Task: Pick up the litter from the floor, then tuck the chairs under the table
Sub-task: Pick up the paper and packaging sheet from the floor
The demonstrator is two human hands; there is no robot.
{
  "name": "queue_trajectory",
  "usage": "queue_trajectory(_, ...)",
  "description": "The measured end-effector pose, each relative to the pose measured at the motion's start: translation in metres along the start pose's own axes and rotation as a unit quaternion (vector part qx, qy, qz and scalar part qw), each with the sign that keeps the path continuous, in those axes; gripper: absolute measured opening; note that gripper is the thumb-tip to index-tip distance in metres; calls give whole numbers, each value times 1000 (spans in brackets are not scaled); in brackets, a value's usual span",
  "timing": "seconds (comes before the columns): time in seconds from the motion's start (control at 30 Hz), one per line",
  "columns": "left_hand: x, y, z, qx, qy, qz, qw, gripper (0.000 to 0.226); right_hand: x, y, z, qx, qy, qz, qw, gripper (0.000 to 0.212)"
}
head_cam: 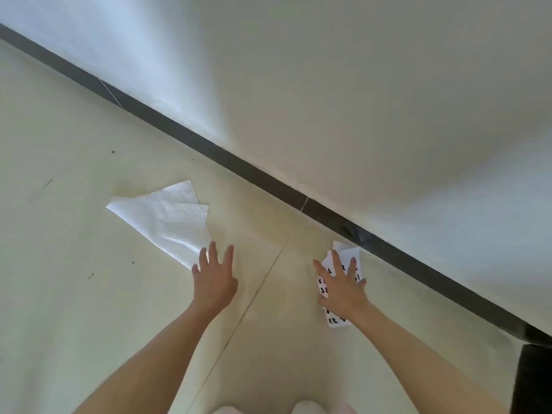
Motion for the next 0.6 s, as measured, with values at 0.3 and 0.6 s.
queue_trajectory(0.3, -23, -58, 22, 29, -7, -47, 998, 70, -32, -47, 42, -1, 50, -92, 995, 66)
queue_trajectory(0.6, -2, -43, -12, 38, -186, -149, 970, 86, -39, -29, 60, -102, -16, -191, 976, 71)
Point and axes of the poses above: each hand's wrist, its own x-axis away from the middle knuckle, its own y-axis out of the back of the hand, z = x × y, the point moved 3 cm from there along -x, towards the middle knuckle, and after that the axes turned 12 degrees about -z, right-handed, at the moved point
